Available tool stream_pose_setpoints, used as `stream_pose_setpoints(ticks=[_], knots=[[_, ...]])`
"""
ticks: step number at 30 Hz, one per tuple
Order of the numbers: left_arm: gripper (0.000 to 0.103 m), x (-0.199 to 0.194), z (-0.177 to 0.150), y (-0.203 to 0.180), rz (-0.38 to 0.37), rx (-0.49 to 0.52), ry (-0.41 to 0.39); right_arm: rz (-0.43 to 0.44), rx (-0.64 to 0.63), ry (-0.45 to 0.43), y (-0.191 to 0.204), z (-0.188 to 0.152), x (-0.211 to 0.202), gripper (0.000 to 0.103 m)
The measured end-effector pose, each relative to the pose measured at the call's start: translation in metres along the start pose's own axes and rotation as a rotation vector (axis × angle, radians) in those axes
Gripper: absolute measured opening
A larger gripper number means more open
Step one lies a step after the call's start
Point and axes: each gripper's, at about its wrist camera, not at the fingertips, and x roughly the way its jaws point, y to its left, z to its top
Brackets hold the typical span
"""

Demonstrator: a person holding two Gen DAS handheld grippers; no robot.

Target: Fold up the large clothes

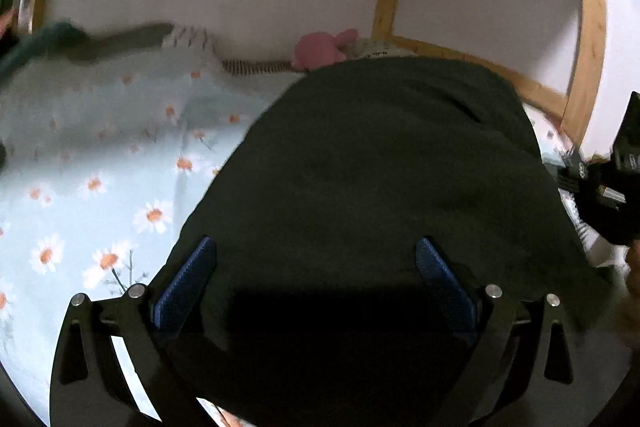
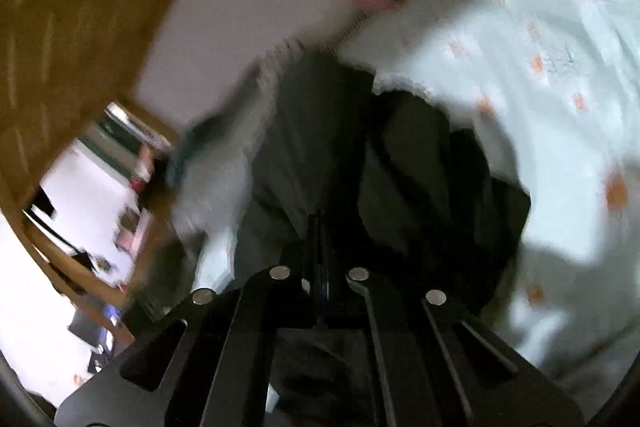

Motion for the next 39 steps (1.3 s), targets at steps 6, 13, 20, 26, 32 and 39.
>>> stream_pose_setpoints(ticks=[6,13,20,26,32,39], knots=[[0.098,0.004,-0.003,-0.002,0.033,0.014,-0.021,-0.118,-0.079,0.0,0.016,-0.009,0.009,0.003],[0.098,0.029,0.009,0.014,0.143,-0.014,-0.019,-0.107,-0.071,0.081,-0.011,0.023,0.11,0.0],[0.098,0.08,0.066,0.088,0.237,-0.104,0.101,-0.061,-0.114,0.173,0.02,0.084,0.216,0.001],[0.098,0.042,0.091,0.122,0.111,-0.151,0.095,-0.031,-0.147,0.11,0.052,0.088,0.142,0.098],[0.098,0.078,0.07,0.098,0.096,-0.038,0.182,-0.061,-0.108,0.136,0.042,0.032,0.102,0.1],[0.098,0.066,0.065,0.097,0.098,-0.041,0.147,-0.089,-0.086,0.09,0.063,0.031,0.145,0.032]])
